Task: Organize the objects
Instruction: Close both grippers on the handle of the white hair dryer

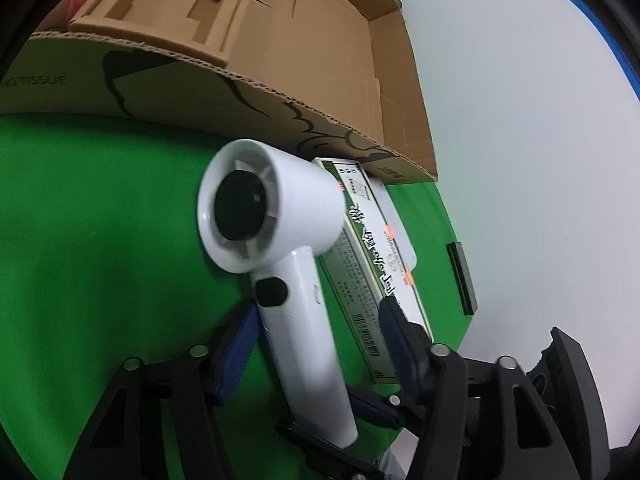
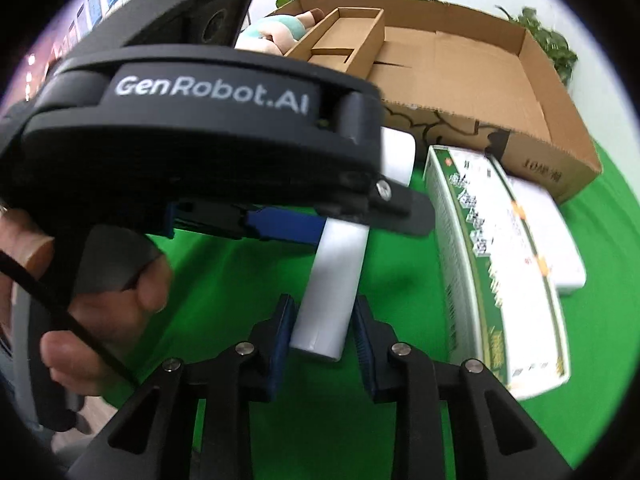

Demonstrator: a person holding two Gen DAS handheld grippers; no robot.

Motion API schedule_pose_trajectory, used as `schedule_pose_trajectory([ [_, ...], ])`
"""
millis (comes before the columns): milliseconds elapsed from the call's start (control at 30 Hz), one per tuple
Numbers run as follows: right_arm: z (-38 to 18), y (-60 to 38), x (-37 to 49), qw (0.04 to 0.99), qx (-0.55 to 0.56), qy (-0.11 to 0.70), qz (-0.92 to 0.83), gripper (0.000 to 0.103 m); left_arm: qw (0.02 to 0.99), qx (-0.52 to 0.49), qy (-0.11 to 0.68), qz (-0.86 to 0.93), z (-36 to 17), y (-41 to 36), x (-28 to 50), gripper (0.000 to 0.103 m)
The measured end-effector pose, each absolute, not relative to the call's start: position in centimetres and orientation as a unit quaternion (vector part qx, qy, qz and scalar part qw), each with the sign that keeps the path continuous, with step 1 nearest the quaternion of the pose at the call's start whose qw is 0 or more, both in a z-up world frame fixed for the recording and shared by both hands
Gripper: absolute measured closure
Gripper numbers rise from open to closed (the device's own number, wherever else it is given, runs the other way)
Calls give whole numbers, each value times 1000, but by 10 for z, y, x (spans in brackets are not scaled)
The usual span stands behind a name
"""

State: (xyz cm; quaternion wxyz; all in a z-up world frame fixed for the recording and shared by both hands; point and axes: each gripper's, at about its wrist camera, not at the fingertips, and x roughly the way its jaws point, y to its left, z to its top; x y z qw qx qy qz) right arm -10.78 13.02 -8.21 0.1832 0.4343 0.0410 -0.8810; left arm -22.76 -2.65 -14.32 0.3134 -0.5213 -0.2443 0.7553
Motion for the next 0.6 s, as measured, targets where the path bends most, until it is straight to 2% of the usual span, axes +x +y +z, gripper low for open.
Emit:
schedule_pose_trajectory([
  [67,-82,130,-106,186,437,28,-880,74,306,-522,-244,758,-143,-28,-226,55],
  [267,-80,126,-109,200,438,27,-876,74,300,-523,-262,753,-143,-33,-227,55],
  [533,-78,134,-120,224,450,-33,-864,76,297,-539,-296,731,-142,-40,-236,55],
  [600,-77,138,-123,232,450,-55,-860,76,294,-538,-295,733,-141,-40,-238,59],
])
